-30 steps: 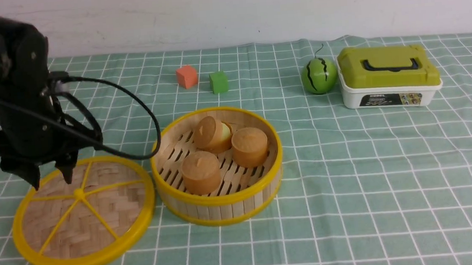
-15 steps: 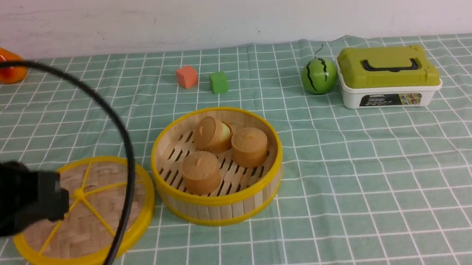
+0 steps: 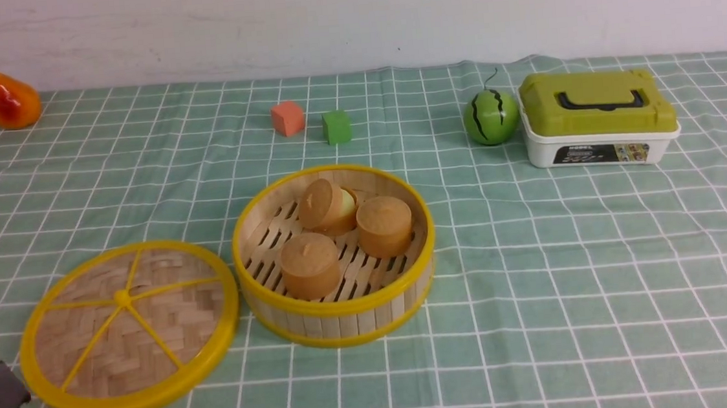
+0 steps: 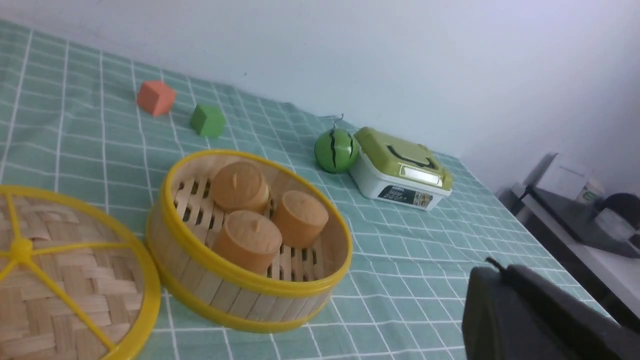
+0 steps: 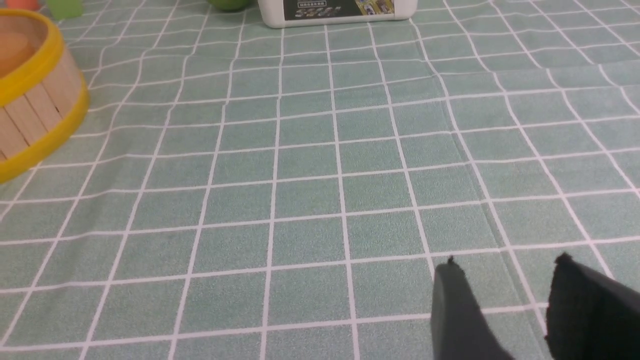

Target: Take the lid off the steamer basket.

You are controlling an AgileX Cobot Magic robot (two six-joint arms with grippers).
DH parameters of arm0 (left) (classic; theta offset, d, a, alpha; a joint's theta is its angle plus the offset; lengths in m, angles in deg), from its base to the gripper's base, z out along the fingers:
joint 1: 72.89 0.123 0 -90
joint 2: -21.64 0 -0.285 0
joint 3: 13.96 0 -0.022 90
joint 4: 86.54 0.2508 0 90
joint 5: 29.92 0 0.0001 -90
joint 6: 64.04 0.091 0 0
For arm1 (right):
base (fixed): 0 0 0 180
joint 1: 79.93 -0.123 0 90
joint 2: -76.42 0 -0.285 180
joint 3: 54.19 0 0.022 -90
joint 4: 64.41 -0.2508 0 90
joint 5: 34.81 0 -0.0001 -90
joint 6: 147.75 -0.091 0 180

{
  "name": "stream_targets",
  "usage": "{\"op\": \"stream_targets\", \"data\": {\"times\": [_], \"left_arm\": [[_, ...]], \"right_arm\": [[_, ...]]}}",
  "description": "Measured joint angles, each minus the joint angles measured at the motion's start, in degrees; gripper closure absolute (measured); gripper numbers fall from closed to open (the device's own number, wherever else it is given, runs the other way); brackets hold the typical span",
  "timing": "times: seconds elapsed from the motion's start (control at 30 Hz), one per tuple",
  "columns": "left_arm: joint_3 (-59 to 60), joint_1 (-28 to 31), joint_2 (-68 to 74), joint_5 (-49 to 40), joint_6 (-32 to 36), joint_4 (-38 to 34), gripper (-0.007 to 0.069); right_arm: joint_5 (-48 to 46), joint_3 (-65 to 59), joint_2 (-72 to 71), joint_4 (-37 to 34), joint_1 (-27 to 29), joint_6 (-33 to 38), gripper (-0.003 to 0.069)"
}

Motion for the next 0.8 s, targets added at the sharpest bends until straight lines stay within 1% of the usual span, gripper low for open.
{"op": "stream_targets", "data": {"times": [0.17, 0.23, 0.3, 0.33, 0.4, 0.5, 0.67, 0.77, 0.8], "left_arm": [[0.0, 0.0, -0.25, -1.25, 0.0, 0.61, 0.0637], [0.0, 0.0, -0.25, -1.24, 1.14, 1.68, 0.0637], [0.0, 0.0, -0.25, -1.19, 3.11, 4.17, 0.0637], [0.37, 0.0, -0.25, -1.18, 5.22, 7.92, 0.0637], [1.78, 0.0, -0.31, -1.18, 7.58, 12.89, 0.0637], [3.88, 0.0, -0.31, -1.24, 8.14, 17.4, 0.0637], [6.62, 0.0, -0.31, -1.72, 6.36, 18.57, 0.0637], [9.26, 0.0, -1.76, -1.72, 1.99, 20.95, 0.0636], [10.49, 0.0, -3.59, -1.72, -1.63, 23.54, 0.0636]], "right_arm": [[0.0, 0.0, 0.0, 0.0, 0.0, 0.0, 0.0418], [0.0, 0.0, 0.0, 0.0, 0.0, 0.0, 0.0418], [0.0, 0.0, 0.0, 0.0, 0.0, 0.0, 0.0418], [0.0, 0.0, 0.0, 0.0, 0.0, 0.0, 0.0418], [0.0, 0.0, 0.0, 0.0, 0.0, 0.0, 0.0418], [0.0, 0.0, 0.0, 0.0, 0.0, 0.0, 0.0418], [0.0, 0.0, 0.0, 0.0, 0.0, 0.0, 0.0418], [0.0, 0.0, 0.0, 0.0, 0.0, 0.0, 0.0418], [0.0, 0.0, 0.0, 0.0, 0.0, 0.0, 0.0418]]}}
